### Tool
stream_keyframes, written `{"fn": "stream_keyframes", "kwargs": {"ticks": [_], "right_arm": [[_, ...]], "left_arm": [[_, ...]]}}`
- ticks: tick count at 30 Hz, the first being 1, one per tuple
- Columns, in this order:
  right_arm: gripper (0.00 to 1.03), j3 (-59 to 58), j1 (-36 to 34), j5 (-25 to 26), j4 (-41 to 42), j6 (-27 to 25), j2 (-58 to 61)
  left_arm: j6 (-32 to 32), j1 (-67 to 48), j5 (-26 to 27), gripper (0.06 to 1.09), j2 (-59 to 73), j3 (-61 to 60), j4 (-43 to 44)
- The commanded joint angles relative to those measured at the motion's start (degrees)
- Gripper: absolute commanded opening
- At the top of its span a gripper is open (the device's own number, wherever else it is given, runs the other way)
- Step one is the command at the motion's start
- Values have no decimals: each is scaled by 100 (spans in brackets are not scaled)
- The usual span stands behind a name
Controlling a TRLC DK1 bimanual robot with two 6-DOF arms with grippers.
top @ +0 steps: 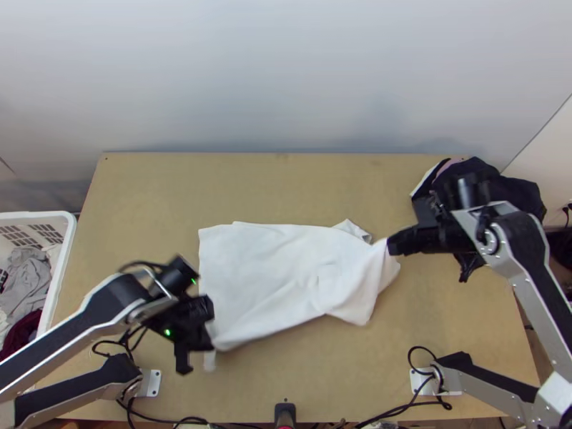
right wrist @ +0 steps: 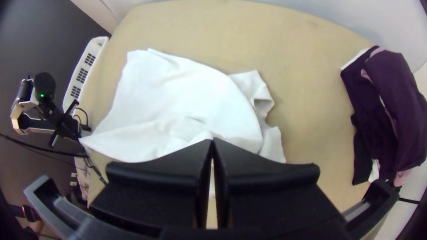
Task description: Fold the t-shirt
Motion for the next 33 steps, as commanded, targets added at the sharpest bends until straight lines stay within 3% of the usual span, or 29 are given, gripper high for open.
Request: {"fn": "stream_keyframes", "kwargs": {"ticks": [1,3,9,14,18,21,33], "right_arm": [[3,-849,-324,27,149,-437,385],[3,-946,-412,36,272,-463,526],[3,-1043,-465,63,378,-516,798],[3,-937,-465,80,378,-525,781],[3,-797,-386,71,378,-481,667],[3,-665,-157,71,378,-384,623],[3,-260,62,71,422,-200,711]], "left_arm": [[150,-825,-322,28,253,-802,-66],[150,-975,-366,69,253,-740,-66],[212,-1089,-401,104,253,-609,-93],[511,-193,-796,104,262,-72,13],[810,888,-1693,103,860,121,610],[853,1029,-2440,103,992,-90,1270],[1064,783,-2572,98,1053,-872,1999]]}}
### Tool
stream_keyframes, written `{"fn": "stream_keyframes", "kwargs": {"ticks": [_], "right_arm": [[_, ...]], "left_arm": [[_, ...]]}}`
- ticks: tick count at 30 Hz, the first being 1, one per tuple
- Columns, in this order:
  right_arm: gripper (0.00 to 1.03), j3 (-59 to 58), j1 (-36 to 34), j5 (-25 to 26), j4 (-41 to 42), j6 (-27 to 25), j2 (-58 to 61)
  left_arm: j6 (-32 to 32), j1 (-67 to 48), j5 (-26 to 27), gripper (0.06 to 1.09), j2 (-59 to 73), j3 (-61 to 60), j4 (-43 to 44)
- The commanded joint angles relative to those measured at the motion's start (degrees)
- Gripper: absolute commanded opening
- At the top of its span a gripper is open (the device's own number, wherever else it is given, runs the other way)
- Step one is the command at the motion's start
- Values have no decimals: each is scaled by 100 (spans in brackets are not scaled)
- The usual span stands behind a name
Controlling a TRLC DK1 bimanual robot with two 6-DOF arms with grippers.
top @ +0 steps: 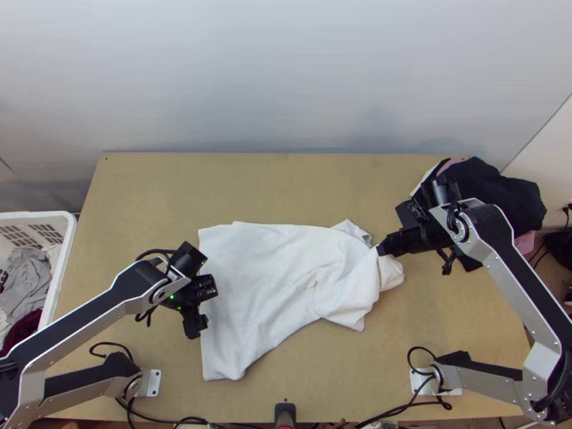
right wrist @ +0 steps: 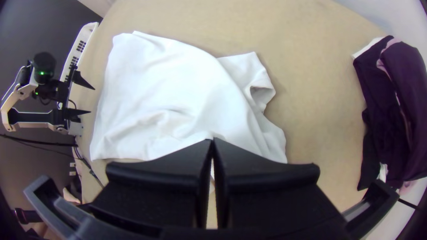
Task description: Fold the t-shirt
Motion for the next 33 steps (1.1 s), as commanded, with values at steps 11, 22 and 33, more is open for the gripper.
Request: {"fn": "stream_keyframes", "kwargs": {"ticks": [11,22,33], "right_arm": [[3,245,58,-3,140,74,114],[3,271,14,-3,220,74,123],[3,271,5,-3,264,74,114]], "left_arm": [[59,-272,-194,98,210,-651,692],[32,-342,-255,77,342,-844,1008],[-73,-404,-220,28,360,-818,1131]]}}
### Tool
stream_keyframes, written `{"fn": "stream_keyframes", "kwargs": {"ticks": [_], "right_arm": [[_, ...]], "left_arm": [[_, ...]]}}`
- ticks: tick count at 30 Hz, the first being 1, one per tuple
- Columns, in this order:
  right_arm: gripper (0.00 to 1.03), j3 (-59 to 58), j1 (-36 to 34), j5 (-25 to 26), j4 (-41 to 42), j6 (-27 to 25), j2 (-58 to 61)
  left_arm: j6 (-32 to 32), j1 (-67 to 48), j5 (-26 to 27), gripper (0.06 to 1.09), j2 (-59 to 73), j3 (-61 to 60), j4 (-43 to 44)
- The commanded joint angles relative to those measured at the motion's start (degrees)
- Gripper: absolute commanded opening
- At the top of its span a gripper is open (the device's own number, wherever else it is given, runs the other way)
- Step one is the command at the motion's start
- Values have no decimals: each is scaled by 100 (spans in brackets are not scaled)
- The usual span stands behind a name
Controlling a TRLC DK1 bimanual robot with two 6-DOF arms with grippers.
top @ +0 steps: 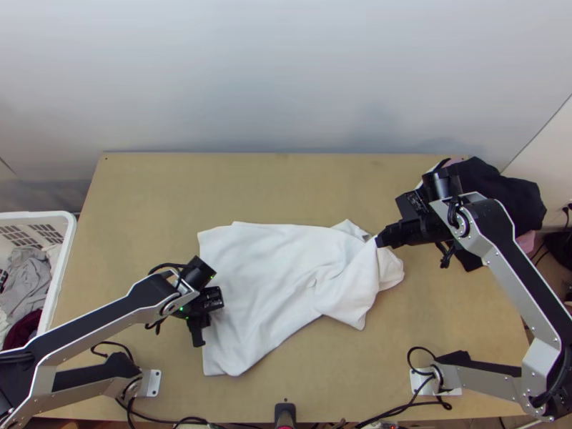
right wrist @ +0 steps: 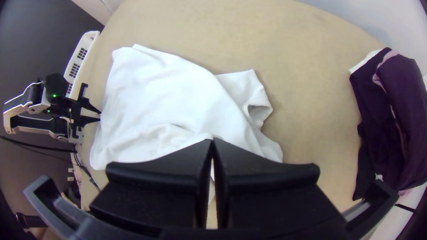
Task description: Fold the t-shirt
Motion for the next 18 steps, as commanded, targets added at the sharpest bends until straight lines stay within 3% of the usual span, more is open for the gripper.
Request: {"fn": "stream_keyframes", "kwargs": {"ticks": [1,8,14,18], "right_arm": [[3,29,-8,1,36,-5,-6],[3,178,45,-7,27,-5,-24],[3,793,168,-7,-210,136,-50],[3,1074,-61,-16,-227,136,-94]], "left_arm": [[-47,-28,-6,24,-63,41,-28],[155,166,-15,9,-819,551,-836],[270,772,231,9,-1434,1272,-1381],[313,1818,477,9,-1539,1922,-1557]]}}
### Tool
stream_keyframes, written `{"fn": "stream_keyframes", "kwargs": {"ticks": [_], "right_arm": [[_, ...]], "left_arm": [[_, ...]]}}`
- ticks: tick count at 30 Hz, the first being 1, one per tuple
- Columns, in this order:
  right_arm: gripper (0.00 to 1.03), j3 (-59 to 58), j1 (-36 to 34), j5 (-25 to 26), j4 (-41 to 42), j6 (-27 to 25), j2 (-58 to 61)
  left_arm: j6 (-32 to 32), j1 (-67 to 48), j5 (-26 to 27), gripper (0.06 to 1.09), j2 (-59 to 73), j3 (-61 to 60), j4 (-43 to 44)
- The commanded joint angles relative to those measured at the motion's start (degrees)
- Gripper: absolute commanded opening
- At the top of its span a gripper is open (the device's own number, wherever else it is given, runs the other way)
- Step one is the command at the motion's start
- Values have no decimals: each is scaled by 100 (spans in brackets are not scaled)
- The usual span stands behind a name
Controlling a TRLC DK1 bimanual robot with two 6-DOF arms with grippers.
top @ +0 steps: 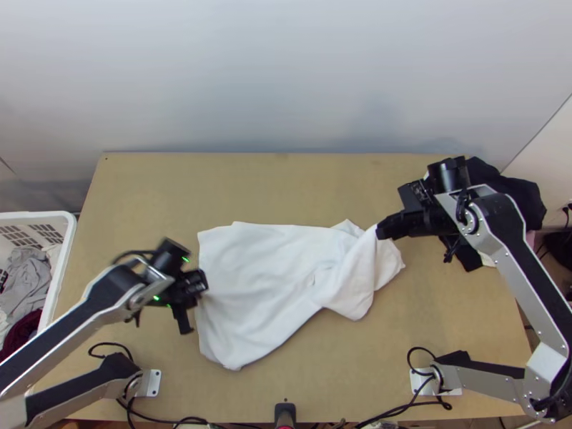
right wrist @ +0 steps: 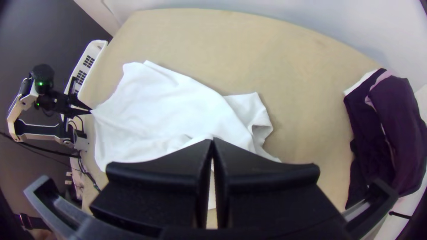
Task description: Fold the t-shirt
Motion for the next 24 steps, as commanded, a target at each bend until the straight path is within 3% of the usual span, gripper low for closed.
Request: {"fn": "stream_keyframes", "kwargs": {"ticks": [1,4,7,10,14,24], "right_arm": [[3,531,-262,-18,-105,48,-33],[3,768,-394,-62,0,162,-68],[3,1005,-579,-71,440,611,-217],[3,1260,-588,-98,668,839,-323],[3,1401,-720,-133,668,980,-630],[3,1524,-1159,-282,668,1261,-1720]], "left_arm": [[101,1422,362,9,-394,1000,-375],[304,2151,476,9,-579,1273,-418],[356,3092,687,9,-772,1519,-190],[14,3979,1170,9,-816,1967,-172],[-637,4928,1381,9,-930,2547,30],[-1551,5210,1636,9,-1211,3532,408]]}}
